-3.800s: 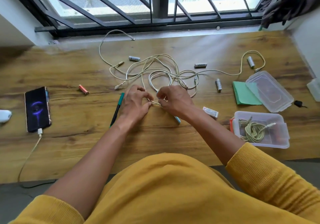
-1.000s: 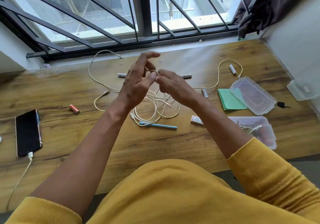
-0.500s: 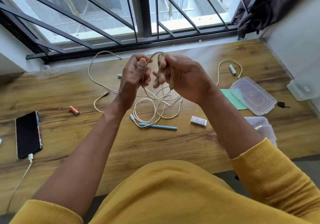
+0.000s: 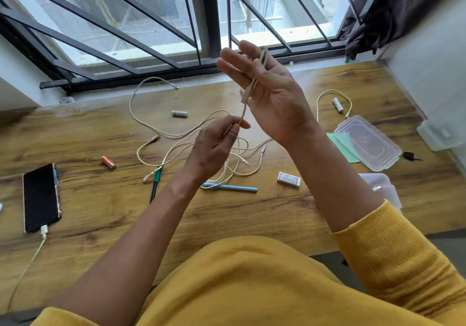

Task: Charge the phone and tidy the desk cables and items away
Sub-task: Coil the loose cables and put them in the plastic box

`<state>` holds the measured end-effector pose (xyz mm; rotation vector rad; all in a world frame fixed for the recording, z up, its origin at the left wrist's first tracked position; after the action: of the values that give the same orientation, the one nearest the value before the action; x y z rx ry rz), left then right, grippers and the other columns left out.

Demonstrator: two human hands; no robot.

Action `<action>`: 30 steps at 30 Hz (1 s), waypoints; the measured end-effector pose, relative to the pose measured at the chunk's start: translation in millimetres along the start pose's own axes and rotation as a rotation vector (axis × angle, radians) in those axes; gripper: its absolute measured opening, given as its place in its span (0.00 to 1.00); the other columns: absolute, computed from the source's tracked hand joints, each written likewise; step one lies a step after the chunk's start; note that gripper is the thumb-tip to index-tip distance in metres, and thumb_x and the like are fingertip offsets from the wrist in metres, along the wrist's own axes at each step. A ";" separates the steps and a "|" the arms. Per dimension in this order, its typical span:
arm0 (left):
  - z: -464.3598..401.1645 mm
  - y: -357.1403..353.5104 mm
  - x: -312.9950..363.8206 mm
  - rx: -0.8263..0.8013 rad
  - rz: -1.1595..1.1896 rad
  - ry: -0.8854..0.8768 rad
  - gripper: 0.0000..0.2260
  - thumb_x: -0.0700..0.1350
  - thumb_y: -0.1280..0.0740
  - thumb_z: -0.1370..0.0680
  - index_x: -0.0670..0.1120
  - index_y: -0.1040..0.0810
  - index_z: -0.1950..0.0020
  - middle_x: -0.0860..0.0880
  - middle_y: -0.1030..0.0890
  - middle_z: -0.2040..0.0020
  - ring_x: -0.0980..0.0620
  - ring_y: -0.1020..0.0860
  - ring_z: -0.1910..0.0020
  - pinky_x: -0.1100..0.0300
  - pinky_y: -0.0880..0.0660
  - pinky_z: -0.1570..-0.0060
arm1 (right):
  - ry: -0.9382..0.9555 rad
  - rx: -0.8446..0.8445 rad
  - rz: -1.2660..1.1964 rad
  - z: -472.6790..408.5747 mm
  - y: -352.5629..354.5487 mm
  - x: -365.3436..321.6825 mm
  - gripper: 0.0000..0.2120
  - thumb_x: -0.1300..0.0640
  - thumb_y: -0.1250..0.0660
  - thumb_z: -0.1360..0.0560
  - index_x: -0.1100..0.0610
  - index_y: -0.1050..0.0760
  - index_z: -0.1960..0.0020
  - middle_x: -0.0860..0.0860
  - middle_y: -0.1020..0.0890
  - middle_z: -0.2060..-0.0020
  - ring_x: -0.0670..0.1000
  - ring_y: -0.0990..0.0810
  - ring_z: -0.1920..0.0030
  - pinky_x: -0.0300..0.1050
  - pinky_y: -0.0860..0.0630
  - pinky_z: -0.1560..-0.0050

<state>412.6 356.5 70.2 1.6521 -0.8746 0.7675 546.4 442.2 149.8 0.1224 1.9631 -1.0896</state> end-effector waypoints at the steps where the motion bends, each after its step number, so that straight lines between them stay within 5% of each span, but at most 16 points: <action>1: -0.3 0.8 4.0 -0.005 -0.021 -0.014 0.10 0.46 0.37 0.14 0.49 0.16 0.40 0.58 0.22 0.61 0.57 0.26 0.62 0.55 0.30 0.60 | 0.008 0.033 0.033 0.2 2.1 1.2 0.15 0.63 0.51 0.12 0.65 0.34 0.28 0.59 0.16 0.38 0.63 0.23 0.29 0.51 0.24 0.31; 4: -0.7 4.3 13.1 -0.042 -0.069 -0.045 0.11 0.49 0.33 0.17 0.51 0.14 0.37 0.47 0.20 0.55 0.53 0.25 0.59 0.51 0.26 0.59 | -0.010 0.110 0.111 3.3 5.2 3.4 0.16 0.62 0.51 0.11 0.62 0.35 0.26 0.59 0.16 0.38 0.62 0.21 0.30 0.43 0.20 0.43; 7: -0.9 11.4 21.7 -0.053 -0.092 -0.074 0.14 0.50 0.31 0.19 0.50 0.15 0.35 0.47 0.24 0.56 0.52 0.27 0.59 0.53 0.27 0.58 | 0.008 0.175 0.298 6.4 8.4 4.5 0.16 0.61 0.50 0.11 0.63 0.34 0.25 0.61 0.16 0.39 0.62 0.19 0.32 0.55 0.24 0.30; 9: -2.9 18.5 27.8 -0.026 -0.095 -0.098 0.15 0.51 0.32 0.19 0.51 0.15 0.35 0.48 0.24 0.56 0.49 0.27 0.58 0.51 0.27 0.59 | 0.016 0.207 0.488 9.6 9.5 6.4 0.17 0.60 0.50 0.11 0.63 0.33 0.25 0.62 0.15 0.40 0.61 0.16 0.36 0.59 0.24 0.30; 15: -13.1 38.0 46.0 0.099 -0.083 -0.158 0.20 0.39 0.29 0.23 0.47 0.19 0.31 0.52 0.20 0.56 0.48 0.27 0.62 0.49 0.28 0.63 | 0.061 0.152 0.831 10.5 6.6 20.2 0.15 0.64 0.46 0.13 0.64 0.30 0.28 0.67 0.18 0.47 0.60 0.14 0.51 0.50 0.17 0.49; 20: -19.7 48.0 52.9 0.154 -0.082 -0.178 0.22 0.32 0.32 0.24 0.46 0.25 0.31 0.47 0.20 0.59 0.48 0.27 0.65 0.48 0.27 0.64 | 0.000 0.128 1.087 11.9 5.5 24.1 0.14 0.56 0.43 0.14 0.60 0.28 0.33 0.53 0.20 0.60 0.55 0.19 0.61 0.62 0.19 0.60; 24: -28.7 52.9 57.1 0.195 -0.314 -0.284 0.17 0.30 0.33 0.22 0.44 0.20 0.36 0.47 0.18 0.46 0.60 0.22 0.50 0.70 0.29 0.51 | -0.169 0.011 1.172 15.0 3.9 23.1 0.15 0.47 0.43 0.14 0.53 0.29 0.32 0.50 0.22 0.61 0.42 0.24 0.64 0.47 0.26 0.64; 27: -34.7 56.4 57.7 0.186 -0.400 -0.315 0.14 0.32 0.30 0.21 0.44 0.18 0.38 0.46 0.18 0.44 0.57 0.24 0.46 0.74 0.32 0.48 | -0.261 -0.071 1.109 18.3 2.1 20.2 0.12 0.56 0.40 0.13 0.59 0.30 0.31 0.47 0.26 0.60 0.37 0.26 0.67 0.32 0.29 0.67; 30: -35.7 60.0 55.0 0.144 -0.386 -0.329 0.12 0.34 0.29 0.21 0.44 0.17 0.39 0.47 0.18 0.43 0.54 0.21 0.46 0.72 0.29 0.49 | -0.288 -0.121 0.960 18.3 1.1 12.8 0.07 0.61 0.41 0.12 0.59 0.25 0.40 0.47 0.29 0.66 0.41 0.30 0.70 0.38 0.32 0.71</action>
<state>388.5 372.1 154.3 2.0346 -0.7008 0.3017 550.7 425.7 135.3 0.7150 1.4135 -0.3246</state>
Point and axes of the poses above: each hand's wrist, its own z-axis away from the middle knuckle, its own y-axis out of the back of the hand, x = y × z, the point moved 2 cm from there along -z, towards the middle knuckle
